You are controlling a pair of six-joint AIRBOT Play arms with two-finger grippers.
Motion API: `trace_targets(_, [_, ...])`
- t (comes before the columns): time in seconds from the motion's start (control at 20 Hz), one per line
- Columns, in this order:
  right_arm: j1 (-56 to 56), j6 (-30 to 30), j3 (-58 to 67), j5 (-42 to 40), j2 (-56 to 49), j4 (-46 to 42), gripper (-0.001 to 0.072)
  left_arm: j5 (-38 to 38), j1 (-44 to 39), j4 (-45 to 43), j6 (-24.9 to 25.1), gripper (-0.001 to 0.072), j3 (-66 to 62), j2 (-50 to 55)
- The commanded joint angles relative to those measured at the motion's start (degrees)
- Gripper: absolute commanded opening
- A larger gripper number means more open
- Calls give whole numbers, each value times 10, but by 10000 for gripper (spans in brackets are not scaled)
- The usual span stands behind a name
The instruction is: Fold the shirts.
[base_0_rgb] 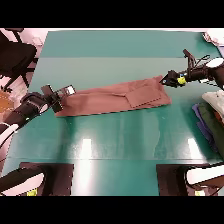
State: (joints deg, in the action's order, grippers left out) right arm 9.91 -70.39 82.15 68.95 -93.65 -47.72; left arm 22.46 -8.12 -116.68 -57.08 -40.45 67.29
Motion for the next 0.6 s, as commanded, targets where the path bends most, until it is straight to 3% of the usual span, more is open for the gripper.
trace_targets(0.0, [-1,0,0,2,0,0,269,-20,7,11,-2,277,0,0])
trace_targets(0.05, [-1,0,0,2,0,0,269,-30,7,12,-2,609,-1,0])
trace_targets(0.1, [-1,0,0,2,0,0,269,-31,7,12,-12,675,-6,0])
trace_targets(0.25, [3,0,0,4,0,-4,270,-17,7,12,-54,668,-39,-1])
trace_targets(0.4, [27,0,0,22,1,-4,289,71,7,25,-137,675,-120,-5])
trace_targets(0.45, [36,0,0,30,2,-3,397,113,7,38,-148,720,-152,-5])
trace_targets(0.5, [45,0,0,35,6,-4,450,159,7,60,-149,720,-186,-5])
trace_targets(0.55, [54,0,0,35,11,-4,450,201,7,94,-149,720,-216,-5])
